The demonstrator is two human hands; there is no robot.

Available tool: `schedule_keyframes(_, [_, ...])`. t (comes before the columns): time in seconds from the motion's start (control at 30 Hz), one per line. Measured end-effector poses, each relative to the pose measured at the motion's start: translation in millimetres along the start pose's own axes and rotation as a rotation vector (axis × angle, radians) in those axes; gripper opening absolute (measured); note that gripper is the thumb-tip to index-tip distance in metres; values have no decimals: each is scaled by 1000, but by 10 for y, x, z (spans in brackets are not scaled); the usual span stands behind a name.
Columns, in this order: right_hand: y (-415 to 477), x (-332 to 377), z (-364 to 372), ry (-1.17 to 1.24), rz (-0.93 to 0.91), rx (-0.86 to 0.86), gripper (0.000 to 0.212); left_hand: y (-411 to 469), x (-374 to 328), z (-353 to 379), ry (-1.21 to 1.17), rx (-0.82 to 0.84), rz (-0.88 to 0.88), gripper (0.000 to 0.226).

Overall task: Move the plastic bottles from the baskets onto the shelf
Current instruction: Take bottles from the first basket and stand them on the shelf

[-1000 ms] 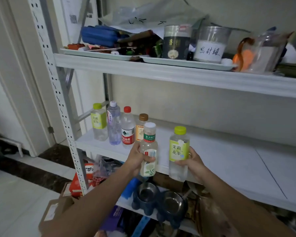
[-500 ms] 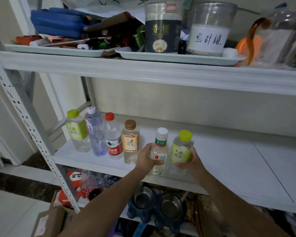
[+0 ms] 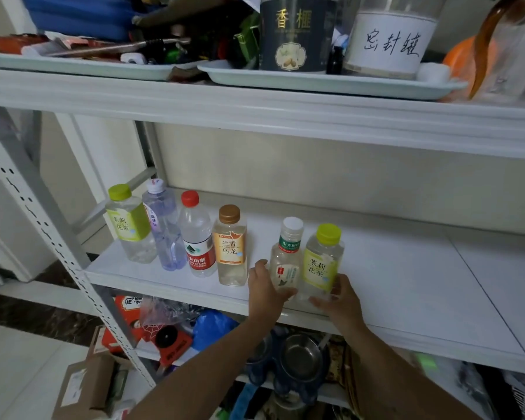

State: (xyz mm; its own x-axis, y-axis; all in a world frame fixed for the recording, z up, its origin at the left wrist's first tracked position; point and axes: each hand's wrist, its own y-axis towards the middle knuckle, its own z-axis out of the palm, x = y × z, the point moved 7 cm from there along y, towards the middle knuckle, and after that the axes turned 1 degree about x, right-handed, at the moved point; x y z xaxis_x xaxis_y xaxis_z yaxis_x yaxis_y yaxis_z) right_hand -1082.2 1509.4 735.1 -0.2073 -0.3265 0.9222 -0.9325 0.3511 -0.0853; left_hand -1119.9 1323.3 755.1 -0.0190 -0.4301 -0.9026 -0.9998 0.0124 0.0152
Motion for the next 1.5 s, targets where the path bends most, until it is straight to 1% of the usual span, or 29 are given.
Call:
schedule_keyframes(0.1, [36, 66, -46, -71, -27, 46, 56, 9, -5, 4, 41, 3, 7, 64])
schedule_keyframes(0.2, [84, 61, -64, -107, -20, 68, 56, 14, 9, 6, 118, -4, 29, 57])
schedule_keyframes(0.27, [109, 73, -65, -121, -16, 77, 54, 16, -7, 0, 148, -9, 48, 58])
schedule_keyframes(0.4, [160, 114, -42, -176, -11, 108, 53, 63, 18, -22, 152, -23, 12, 59])
schedule_keyframes(0.6, [201, 147, -65, -232, -13, 132, 63, 141, 34, -130, 203, -47, -31, 61])
schedule_keyframes(0.7, [222, 109, -52, -251, -12, 139, 63, 161, 73, -152, 247, -47, -60, 63])
schedule_keyframes(0.77, [229, 84, -32, -256, -25, 147, 61, 149, 92, -156, 271, -56, -55, 63])
schedule_keyframes(0.87, [255, 63, -16, -328, -66, 164, 59, 102, 114, -175, 299, -62, -37, 64])
schedule_keyframes(0.93, [293, 30, -5, -359, -83, 175, 62, 19, 148, -194, 276, -68, -9, 72])
schedule_keyframes(0.97, [296, 17, -7, -391, -108, 166, 62, -46, 181, -201, 276, -70, 1, 79])
schedule_keyframes(1.03, [237, 14, -29, -507, -225, 111, 64, -222, 267, -215, 316, -79, 14, 86])
schedule_keyframes(1.13, [-38, -90, -116, -659, -365, 15, 79, -500, 421, -305, 451, -97, 28, 82])
schedule_keyframes(1.23, [-389, -281, -113, -830, -492, -7, 95, -697, 557, -466, 659, -48, 12, 79])
schedule_keyframes(1.3, [-603, -326, 14, -885, -556, 35, 105, -841, 595, -648, 866, -31, 17, 75])
schedule_keyframes(1.37, [-837, -233, 249, -900, -647, 95, 108, -1067, 661, -928, 964, -49, 9, 75])
schedule_keyframes(1.43, [-1123, -27, 597, -922, -784, 165, 107, -1335, 781, -1282, 1074, -109, 62, 80])
schedule_keyframes(1.5, [-1457, 226, 1071, -953, -947, 247, 109, -1737, 945, -1763, 1150, -155, -1, 83])
